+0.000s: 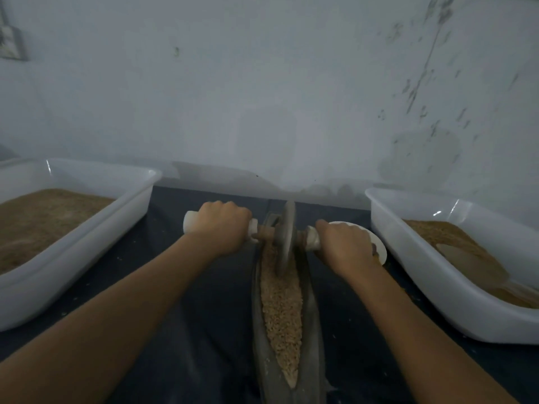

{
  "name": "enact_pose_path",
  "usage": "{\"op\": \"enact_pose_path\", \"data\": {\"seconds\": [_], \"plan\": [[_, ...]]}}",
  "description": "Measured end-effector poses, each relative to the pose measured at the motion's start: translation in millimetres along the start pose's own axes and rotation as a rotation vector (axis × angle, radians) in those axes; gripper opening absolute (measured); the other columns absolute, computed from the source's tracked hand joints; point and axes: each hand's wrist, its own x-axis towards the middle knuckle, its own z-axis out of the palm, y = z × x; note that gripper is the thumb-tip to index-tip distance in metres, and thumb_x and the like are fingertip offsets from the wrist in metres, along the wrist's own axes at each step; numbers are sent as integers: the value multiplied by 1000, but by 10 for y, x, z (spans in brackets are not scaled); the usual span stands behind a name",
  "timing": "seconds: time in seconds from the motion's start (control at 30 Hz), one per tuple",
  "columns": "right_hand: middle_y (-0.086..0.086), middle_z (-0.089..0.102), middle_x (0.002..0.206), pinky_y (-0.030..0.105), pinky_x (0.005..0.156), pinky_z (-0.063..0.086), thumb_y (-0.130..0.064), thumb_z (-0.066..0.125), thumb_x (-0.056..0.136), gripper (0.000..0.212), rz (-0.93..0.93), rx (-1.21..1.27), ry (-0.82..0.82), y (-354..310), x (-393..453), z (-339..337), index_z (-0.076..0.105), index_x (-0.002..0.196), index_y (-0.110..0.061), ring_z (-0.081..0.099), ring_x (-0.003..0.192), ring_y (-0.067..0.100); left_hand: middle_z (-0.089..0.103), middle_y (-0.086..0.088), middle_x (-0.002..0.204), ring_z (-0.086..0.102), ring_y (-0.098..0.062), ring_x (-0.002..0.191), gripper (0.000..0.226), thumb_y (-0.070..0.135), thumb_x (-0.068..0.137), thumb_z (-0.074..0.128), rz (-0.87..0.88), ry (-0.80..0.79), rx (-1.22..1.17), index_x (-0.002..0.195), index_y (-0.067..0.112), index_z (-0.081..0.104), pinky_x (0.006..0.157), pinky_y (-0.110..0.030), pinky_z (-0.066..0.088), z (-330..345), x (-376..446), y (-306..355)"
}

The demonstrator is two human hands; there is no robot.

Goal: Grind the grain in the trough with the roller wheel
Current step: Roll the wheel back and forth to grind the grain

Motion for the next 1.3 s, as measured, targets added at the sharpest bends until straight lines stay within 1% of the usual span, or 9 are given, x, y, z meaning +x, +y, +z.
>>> {"op": "enact_pose_path", "data": {"seconds": [0.2,0.27,0.4,0.53,0.67,0.8,0.97,1.13,1.3], "plan": [[-3,60,69,21,44,29,-35,78,70,31,-102,77,28,13,-550,-247,52,83,-25,59,61,15,62,5,87,61,-18,77,30,38,80,64,80,86,36,83,29,36,60,-31,33,-161,-545,97],[-5,52,53,16,40,12,-29,90,46,48,-140,88,100,-18,-856,-472,47,66,-26,51,44,12,59,6,72,60,-15,62,40,37,66,78,173,172,65,78,27,41,53,-28,38,-271,-935,110],[-8,44,51,24,36,24,-19,89,33,61,-197,155,140,17,-1227,-625,38,65,-29,41,39,12,45,9,48,44,-12,36,51,29,32,91,303,332,-46,60,25,49,39,-23,30,-371,-1317,14],[-12,35,51,22,34,25,-31,89,44,56,-135,82,32,13,-1026,-455,38,67,-30,36,41,9,58,8,70,60,-17,61,39,39,63,76,225,174,45,76,30,40,53,-28,35,-276,-971,21],[-4,58,73,27,51,33,-36,69,79,26,-33,5,29,57,-427,-173,47,88,-25,51,62,17,62,5,88,62,-23,80,21,40,84,56,80,90,45,82,30,37,63,-32,37,-39,-260,1],[0,64,84,29,49,21,-26,66,82,24,-56,-88,59,-23,-79,-281,44,90,-21,61,72,23,64,1,89,61,-25,81,20,41,82,59,-6,23,-118,79,30,43,67,-34,44,174,-70,-102],[4,60,72,29,50,31,-13,77,64,32,-189,-105,62,-173,-538,-631,52,83,-16,58,61,24,58,9,77,61,-18,74,31,54,80,59,12,18,-164,77,30,39,62,-30,41,85,-727,-97],[-4,46,48,22,35,24,-12,88,33,55,-156,103,112,-39,-1205,-654,42,62,-23,43,36,17,47,9,51,48,-20,37,47,27,37,89,282,323,-85,61,23,49,42,-24,29,-319,-1271,0],[-7,48,52,21,41,11,-28,85,53,55,-93,68,22,33,-1012,-320,32,68,-29,44,43,13,55,3,56,55,-24,45,43,24,45,86,236,258,82,66,21,48,48,-26,27,-295,-912,95]]}}
